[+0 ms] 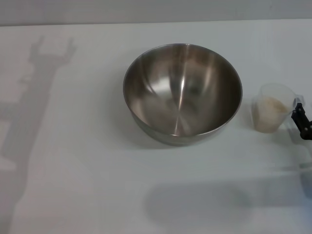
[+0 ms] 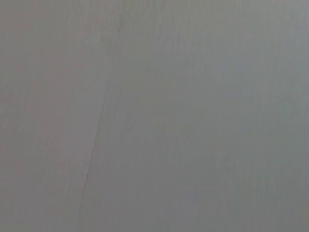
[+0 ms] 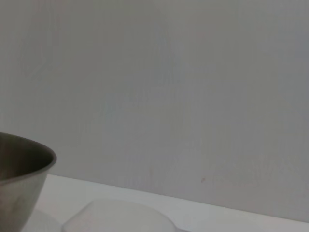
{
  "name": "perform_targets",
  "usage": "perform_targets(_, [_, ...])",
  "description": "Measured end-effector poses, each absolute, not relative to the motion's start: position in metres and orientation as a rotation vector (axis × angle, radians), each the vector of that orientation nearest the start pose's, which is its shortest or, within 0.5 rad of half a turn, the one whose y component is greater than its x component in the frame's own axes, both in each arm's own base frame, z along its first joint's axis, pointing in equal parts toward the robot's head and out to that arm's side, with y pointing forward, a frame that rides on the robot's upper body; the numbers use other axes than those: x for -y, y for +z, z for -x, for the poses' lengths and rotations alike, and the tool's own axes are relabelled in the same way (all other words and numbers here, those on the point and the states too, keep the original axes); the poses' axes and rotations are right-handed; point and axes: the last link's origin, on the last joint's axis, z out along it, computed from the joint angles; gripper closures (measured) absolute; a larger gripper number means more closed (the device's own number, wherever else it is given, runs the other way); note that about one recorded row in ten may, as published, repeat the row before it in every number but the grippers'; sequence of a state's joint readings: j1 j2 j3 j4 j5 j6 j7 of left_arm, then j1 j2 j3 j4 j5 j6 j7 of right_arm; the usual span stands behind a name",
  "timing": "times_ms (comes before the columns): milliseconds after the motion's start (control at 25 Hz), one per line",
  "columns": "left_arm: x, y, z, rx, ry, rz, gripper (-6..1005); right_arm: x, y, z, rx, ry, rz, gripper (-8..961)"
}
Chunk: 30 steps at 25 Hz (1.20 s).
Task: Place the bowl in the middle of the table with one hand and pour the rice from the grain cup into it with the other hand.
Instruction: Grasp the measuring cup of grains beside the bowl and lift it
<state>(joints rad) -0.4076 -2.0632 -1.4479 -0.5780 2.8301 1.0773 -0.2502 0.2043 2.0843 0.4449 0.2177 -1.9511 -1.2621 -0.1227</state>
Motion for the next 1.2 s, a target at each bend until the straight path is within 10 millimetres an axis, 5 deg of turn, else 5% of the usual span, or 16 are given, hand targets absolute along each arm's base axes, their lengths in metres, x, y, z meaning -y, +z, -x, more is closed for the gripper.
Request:
perform_targets(120, [-0.382, 0.047, 0.246, 0.396, -1.072, 1.442, 128, -0.242, -0.037, -0.368, -0.486, 0.449, 1.627, 274])
perform_targets(1000, [-0.375, 0.053, 0.250, 0.402, -1.105, 1.414, 128, -0.250, -0.042, -0.364, -0.477, 0.435, 1.660, 942])
perform_targets(1200, [-0.375, 0.053, 0.251, 0.402, -1.104, 1.414, 128, -0.250, -0.037, -0.362, -0.457, 0.459, 1.630, 943])
